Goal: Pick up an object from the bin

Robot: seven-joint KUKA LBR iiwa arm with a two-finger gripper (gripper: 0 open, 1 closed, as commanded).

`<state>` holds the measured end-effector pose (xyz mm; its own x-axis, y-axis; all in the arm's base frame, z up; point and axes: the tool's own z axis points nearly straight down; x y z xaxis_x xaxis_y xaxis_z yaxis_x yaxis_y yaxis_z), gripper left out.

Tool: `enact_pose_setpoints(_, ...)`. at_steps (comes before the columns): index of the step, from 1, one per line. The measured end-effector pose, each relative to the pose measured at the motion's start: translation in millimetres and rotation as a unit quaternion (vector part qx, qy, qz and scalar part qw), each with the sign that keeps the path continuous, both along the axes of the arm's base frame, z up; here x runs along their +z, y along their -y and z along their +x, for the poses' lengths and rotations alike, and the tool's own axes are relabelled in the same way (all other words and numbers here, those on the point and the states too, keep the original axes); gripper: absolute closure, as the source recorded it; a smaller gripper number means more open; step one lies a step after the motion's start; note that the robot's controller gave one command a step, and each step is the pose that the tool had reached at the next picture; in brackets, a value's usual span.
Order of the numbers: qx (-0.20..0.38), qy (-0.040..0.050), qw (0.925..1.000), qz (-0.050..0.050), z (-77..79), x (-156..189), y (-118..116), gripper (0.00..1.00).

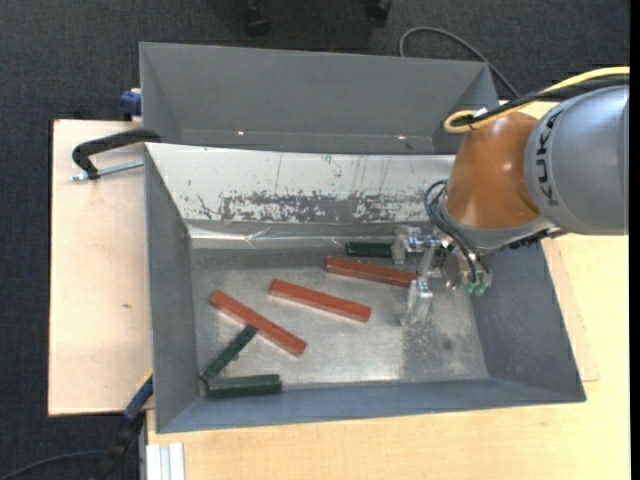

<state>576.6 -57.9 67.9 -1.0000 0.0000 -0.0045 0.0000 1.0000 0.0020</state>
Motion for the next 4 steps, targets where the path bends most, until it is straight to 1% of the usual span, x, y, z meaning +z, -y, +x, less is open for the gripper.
enact_pose_setpoints(1,0.069,-0.0001,0.9976,0.002,-35.4,34,-165,0.0)
enact_pose_setpoints(2,0.035,0.0027,0.9994,-0.001,14.3,43,-117,0.0)
enact_pose_setpoints(3,0.006,-0.0035,1.0,0.001,3.6,1,-150,0.0)
enact_pose_setpoints(4,0.006,-0.0016,1.0,0.0,4.4,2,-151,0.0)
